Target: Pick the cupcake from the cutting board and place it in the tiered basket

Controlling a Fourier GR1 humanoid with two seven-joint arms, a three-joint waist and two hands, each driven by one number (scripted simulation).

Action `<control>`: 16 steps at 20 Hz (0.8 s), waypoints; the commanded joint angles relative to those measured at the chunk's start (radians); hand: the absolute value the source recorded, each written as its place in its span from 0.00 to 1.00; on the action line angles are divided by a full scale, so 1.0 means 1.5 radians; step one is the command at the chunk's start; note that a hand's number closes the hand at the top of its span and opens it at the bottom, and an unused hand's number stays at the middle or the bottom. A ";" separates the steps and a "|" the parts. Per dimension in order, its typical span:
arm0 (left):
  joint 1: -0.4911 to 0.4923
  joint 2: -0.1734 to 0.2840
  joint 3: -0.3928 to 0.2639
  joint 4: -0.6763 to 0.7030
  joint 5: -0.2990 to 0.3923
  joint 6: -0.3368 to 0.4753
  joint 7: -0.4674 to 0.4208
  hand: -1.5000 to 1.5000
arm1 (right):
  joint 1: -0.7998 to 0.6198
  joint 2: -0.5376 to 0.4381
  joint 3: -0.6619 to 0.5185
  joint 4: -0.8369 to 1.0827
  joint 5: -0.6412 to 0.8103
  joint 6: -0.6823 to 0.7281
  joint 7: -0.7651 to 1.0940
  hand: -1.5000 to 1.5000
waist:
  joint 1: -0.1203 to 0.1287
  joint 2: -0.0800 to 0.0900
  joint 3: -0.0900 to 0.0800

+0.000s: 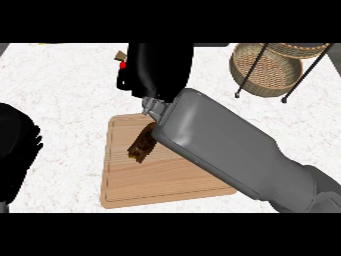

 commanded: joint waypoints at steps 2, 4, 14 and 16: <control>-0.007 0.003 0.005 0.014 -0.001 -0.009 -0.002 0.50 | 0.004 -0.026 -0.084 0.023 0.028 -0.015 0.016 1.00 | 0.002 0.005 0.000; 0.021 0.002 0.007 0.010 0.000 -0.019 -0.032 0.50 | -0.029 -0.044 -0.130 0.100 0.019 -0.020 -0.039 1.00 | 0.012 0.007 -0.001; -0.019 -0.003 0.004 -0.014 0.005 -0.021 0.015 0.50 | -0.010 -0.075 -0.278 0.231 -0.058 -0.195 -0.282 1.00 | 0.023 0.013 0.001; -0.040 -0.011 0.000 0.028 -0.019 -0.003 -0.004 0.50 | -0.049 -0.112 -0.322 0.275 -0.096 -0.171 -0.347 1.00 | 0.018 0.013 0.000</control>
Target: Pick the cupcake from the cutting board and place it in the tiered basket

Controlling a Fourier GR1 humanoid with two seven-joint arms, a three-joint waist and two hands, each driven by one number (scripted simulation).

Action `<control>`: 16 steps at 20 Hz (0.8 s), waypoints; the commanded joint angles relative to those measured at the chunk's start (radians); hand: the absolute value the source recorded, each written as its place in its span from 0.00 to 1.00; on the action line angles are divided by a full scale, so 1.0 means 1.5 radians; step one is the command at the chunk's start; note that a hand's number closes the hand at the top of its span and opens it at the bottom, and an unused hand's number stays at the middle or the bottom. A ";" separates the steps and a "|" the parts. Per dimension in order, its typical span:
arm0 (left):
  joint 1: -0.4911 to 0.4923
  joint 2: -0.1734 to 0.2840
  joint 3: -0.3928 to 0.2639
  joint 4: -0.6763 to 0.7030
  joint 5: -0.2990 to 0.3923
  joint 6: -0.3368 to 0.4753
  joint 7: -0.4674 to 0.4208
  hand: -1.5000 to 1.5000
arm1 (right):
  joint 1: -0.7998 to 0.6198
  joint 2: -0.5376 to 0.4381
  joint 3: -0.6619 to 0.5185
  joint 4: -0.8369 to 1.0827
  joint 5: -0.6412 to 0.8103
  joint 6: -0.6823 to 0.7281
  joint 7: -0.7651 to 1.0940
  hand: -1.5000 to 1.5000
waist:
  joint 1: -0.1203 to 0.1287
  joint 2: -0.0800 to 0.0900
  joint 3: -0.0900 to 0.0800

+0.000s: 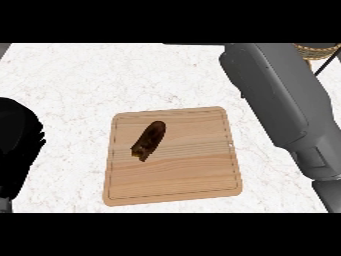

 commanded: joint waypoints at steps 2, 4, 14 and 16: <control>0.038 -0.007 -0.007 -0.052 0.000 -0.003 0.018 0.50 | -0.022 -0.010 -0.082 0.109 -0.050 -0.076 -0.117 1.00 | 0.012 0.000 -0.001; -0.019 -0.010 0.000 0.027 -0.007 0.001 0.002 0.50 | -0.020 -0.026 -0.108 0.134 -0.086 -0.069 -0.194 1.00 | 0.003 0.003 -0.002; -0.016 0.006 0.011 0.013 -0.004 -0.009 -0.002 0.50 | -0.111 -0.162 0.011 0.332 0.097 0.045 -0.238 1.00 | 0.015 0.008 -0.004; -0.024 -0.013 -0.008 0.002 -0.012 0.001 0.017 0.50 | -0.124 -0.183 0.021 0.354 0.109 0.074 -0.271 1.00 | 0.013 0.007 -0.003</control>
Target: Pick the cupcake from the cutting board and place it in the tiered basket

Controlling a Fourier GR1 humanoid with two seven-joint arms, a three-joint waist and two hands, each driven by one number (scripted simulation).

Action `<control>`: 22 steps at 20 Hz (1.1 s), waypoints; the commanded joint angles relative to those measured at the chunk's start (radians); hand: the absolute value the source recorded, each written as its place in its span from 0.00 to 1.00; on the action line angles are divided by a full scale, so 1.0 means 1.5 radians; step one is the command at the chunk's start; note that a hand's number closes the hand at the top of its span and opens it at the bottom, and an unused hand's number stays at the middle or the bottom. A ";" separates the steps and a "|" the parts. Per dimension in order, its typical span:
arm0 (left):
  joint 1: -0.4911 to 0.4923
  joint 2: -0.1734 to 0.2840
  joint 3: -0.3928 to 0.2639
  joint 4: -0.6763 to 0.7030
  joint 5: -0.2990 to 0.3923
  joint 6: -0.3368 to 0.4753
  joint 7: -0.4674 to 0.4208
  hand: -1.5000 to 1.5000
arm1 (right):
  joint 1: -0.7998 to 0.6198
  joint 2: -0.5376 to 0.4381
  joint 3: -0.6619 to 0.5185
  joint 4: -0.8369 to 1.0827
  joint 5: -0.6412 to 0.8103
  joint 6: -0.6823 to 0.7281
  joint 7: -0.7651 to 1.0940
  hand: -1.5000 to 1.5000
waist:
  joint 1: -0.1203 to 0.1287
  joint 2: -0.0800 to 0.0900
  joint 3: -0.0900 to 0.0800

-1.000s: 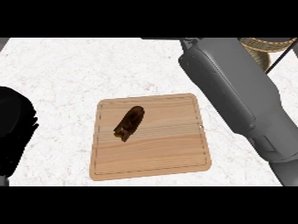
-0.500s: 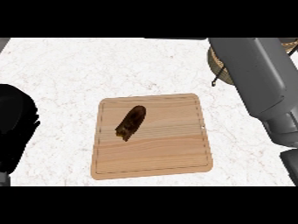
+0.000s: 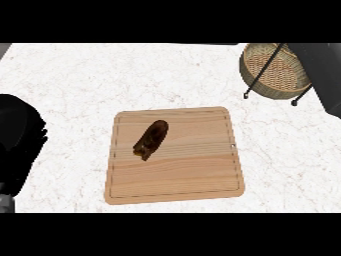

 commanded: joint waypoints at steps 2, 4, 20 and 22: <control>-0.003 0.015 0.007 0.013 0.006 -0.019 -0.001 0.50 | -0.022 -0.034 0.065 0.069 0.082 0.044 -0.050 1.00 | 0.004 0.001 0.000; -0.030 0.000 0.007 0.026 0.007 -0.005 0.019 0.50 | -0.051 -0.047 0.066 0.084 0.088 0.074 -0.076 1.00 | -0.002 0.000 0.000; -0.027 -0.002 0.004 0.023 -0.011 -0.003 0.007 0.50 | -0.108 -0.066 0.027 0.246 0.085 0.228 -0.115 1.00 | 0.010 0.006 0.000; 0.017 -0.001 0.008 0.001 0.002 -0.021 -0.011 0.50 | -0.102 -0.072 0.021 0.277 0.080 0.280 -0.071 0.00 | 0.019 0.003 0.000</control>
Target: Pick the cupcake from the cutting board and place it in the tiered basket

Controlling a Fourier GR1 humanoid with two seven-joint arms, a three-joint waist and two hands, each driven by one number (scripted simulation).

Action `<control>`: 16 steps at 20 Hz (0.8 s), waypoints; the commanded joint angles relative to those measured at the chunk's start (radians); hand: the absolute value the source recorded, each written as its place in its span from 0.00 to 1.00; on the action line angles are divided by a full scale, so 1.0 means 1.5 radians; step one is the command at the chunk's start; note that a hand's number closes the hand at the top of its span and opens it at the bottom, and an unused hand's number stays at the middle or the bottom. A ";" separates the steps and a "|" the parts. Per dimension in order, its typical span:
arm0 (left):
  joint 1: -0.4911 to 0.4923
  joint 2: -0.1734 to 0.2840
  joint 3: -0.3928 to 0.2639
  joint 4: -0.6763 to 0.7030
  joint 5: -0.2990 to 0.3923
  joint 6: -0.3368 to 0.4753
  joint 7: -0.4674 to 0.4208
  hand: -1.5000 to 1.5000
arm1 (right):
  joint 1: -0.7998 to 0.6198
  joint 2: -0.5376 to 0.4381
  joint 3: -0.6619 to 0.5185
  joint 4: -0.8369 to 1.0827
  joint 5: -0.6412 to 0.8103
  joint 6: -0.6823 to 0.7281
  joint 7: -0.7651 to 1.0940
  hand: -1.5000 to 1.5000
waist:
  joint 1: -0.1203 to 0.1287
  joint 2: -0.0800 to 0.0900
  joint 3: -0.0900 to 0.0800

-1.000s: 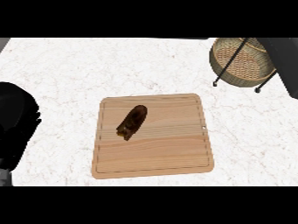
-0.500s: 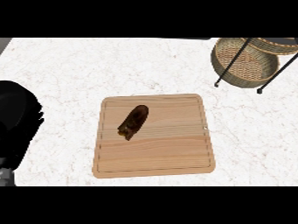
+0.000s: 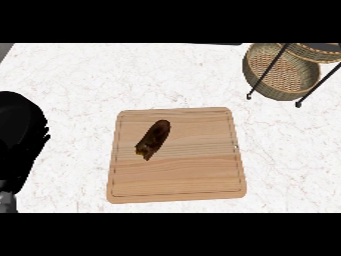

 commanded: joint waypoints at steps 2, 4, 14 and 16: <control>0.017 -0.014 -0.014 -0.012 -0.008 0.003 0.003 0.50 | -0.005 -0.016 -0.024 0.052 -0.020 0.091 0.058 0.00 | 0.005 0.002 0.000; -0.018 0.026 0.018 0.003 0.022 -0.028 0.029 0.50 | 0.009 0.009 -0.034 0.051 -0.029 0.062 0.123 0.00 | 0.001 0.002 0.000; 0.004 0.016 0.012 -0.034 0.015 -0.021 0.033 0.50 | 0.015 -0.058 -0.113 -0.036 -0.101 -0.080 0.067 0.00 | 0.003 0.001 0.001; 0.020 -0.006 0.007 -0.008 -0.008 0.004 -0.008 0.50 | 0.002 -0.062 -0.137 -0.050 -0.121 -0.111 0.096 0.00 | -0.005 -0.001 0.000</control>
